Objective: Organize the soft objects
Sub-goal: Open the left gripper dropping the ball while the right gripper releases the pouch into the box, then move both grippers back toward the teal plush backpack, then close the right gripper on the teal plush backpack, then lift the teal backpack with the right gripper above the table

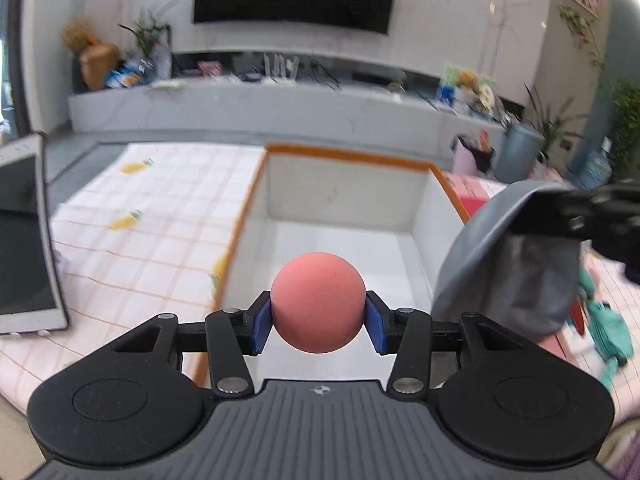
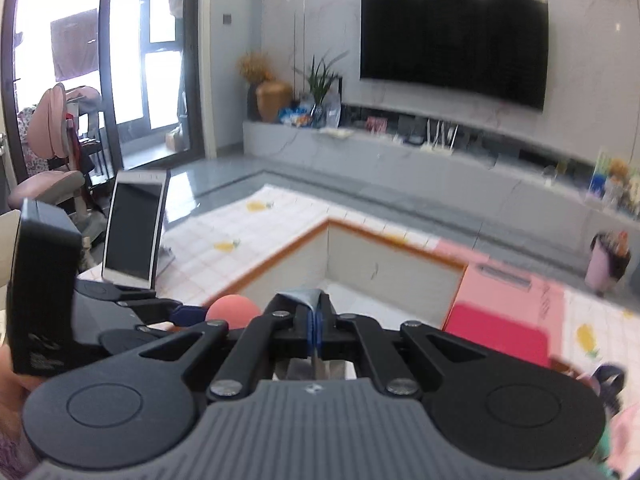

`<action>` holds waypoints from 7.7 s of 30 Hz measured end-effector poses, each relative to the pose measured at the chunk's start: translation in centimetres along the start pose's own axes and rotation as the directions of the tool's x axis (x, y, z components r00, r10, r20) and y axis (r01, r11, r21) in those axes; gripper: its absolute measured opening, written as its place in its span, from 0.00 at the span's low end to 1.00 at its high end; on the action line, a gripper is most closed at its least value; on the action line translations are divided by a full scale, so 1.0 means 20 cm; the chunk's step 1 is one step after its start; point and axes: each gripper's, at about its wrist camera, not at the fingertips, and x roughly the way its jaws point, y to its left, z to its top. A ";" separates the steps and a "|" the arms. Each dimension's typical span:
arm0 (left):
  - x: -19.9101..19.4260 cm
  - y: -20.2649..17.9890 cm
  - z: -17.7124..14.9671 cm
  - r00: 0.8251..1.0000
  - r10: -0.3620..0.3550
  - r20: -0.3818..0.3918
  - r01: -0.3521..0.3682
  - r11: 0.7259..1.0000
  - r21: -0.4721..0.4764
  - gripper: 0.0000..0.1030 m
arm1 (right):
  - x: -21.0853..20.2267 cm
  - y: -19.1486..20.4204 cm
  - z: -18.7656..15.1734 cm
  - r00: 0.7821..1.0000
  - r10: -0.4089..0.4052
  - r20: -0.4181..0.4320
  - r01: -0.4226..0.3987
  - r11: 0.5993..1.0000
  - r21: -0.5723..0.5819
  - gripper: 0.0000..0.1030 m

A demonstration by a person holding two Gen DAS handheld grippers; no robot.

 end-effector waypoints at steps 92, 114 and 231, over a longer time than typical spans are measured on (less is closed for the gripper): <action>-0.36 -0.44 0.23 0.980 -0.103 0.172 0.098 0.994 0.038 0.83 | -0.67 -0.55 -0.13 0.983 -0.185 -0.012 0.184 0.966 0.181 0.98; 0.02 -1.09 -0.12 0.955 -0.295 0.040 0.280 0.935 0.218 0.83 | -0.35 -1.44 -0.84 0.830 -0.273 -0.487 0.525 0.678 0.514 0.98; 0.41 -1.34 -0.44 0.939 -0.134 -0.317 0.268 0.862 0.430 0.91 | -0.60 -1.50 -0.93 0.884 -0.247 -0.397 0.451 0.674 0.585 0.87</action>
